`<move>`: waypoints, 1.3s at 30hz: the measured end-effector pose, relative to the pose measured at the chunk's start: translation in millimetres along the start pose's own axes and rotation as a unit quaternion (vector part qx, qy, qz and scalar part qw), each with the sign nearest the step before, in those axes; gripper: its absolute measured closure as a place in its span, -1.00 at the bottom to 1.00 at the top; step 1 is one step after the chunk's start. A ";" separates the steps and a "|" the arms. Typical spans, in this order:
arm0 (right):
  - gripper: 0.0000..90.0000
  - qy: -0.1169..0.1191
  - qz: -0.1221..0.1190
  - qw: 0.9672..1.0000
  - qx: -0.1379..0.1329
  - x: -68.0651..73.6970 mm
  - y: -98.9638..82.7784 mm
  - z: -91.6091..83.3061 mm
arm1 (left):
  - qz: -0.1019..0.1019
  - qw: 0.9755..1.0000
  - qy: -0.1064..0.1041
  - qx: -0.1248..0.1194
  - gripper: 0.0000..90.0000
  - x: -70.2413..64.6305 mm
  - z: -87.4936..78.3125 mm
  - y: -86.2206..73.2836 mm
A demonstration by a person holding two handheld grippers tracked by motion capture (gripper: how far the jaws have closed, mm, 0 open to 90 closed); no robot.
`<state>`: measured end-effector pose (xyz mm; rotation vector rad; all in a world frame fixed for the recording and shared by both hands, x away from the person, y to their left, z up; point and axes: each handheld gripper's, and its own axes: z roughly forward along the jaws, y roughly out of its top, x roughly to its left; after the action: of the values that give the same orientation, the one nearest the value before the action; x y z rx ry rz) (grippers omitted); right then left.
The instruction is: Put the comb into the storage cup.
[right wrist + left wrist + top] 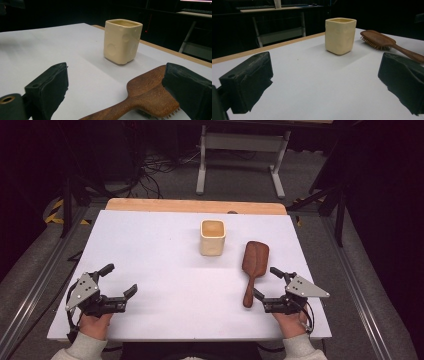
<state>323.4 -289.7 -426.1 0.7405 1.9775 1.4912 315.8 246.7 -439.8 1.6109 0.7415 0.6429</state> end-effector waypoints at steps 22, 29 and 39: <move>-0.86 0.013 -0.009 1.000 0.015 0.9 8.0 6.0 | 0.002 1.000 0.004 0.002 -0.99 1.8 -0.1 0.9; -0.86 0.034 -0.014 0.999 0.020 1.3 23.9 20.2 | 0.005 1.000 0.006 0.004 -0.99 1.6 0.2 0.9; -0.84 0.062 -0.033 0.997 0.045 6.8 44.2 45.4 | 0.006 1.000 0.009 0.006 -0.99 2.3 1.4 0.6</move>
<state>355.3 -244.4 -394.6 0.6269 2.1528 1.4477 318.3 247.5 -439.3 1.6240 0.7519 0.6639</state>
